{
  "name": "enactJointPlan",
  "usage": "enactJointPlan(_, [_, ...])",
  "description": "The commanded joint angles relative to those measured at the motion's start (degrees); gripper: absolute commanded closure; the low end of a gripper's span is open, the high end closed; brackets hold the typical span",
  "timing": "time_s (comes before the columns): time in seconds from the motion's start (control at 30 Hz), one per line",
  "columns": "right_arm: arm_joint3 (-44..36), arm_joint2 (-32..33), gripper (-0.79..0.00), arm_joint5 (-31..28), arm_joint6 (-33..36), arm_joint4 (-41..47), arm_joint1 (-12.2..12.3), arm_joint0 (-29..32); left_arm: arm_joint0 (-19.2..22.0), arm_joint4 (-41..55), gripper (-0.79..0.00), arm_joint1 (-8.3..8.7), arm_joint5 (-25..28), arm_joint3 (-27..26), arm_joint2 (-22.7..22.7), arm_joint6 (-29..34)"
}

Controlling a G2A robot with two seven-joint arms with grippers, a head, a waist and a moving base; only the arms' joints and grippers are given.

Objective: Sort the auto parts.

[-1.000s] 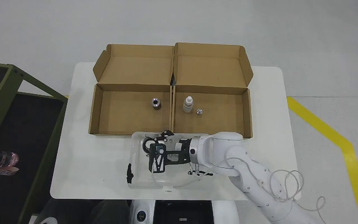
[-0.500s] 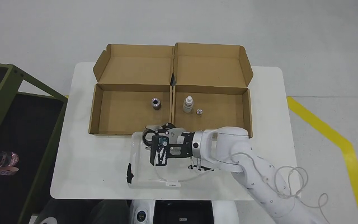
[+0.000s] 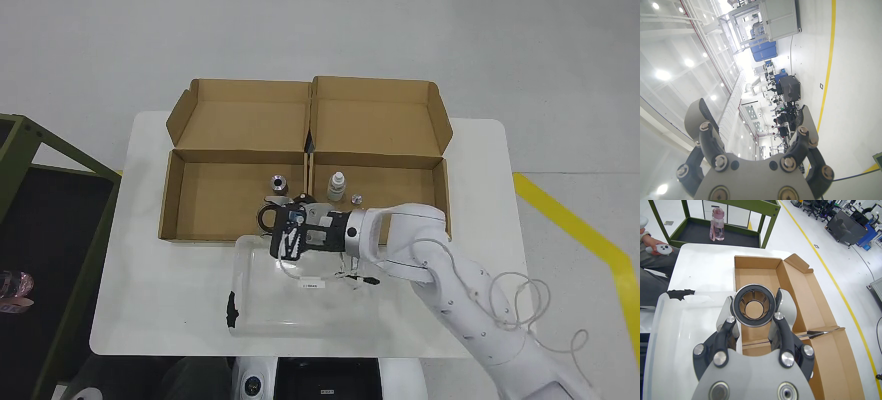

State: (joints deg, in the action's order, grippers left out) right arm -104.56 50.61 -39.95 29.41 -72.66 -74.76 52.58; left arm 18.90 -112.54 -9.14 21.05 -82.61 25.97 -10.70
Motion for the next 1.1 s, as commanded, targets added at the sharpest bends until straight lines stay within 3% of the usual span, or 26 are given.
enactJointPlan(0.0, [1.44, -0.35, 0.0, 0.46, -0.04, 0.29, -0.17, -0.81, 0.0, 0.0, -0.785, 0.0, 0.0, 0.0, 0.0, 0.0])
enactJointPlan(1.07, [25.41, -9.94, 0.0, 3.65, 1.15, 6.12, -5.01, -13.39, 0.0, 0.0, -0.785, 0.0, 0.0, 0.0, 0.0, 0.0])
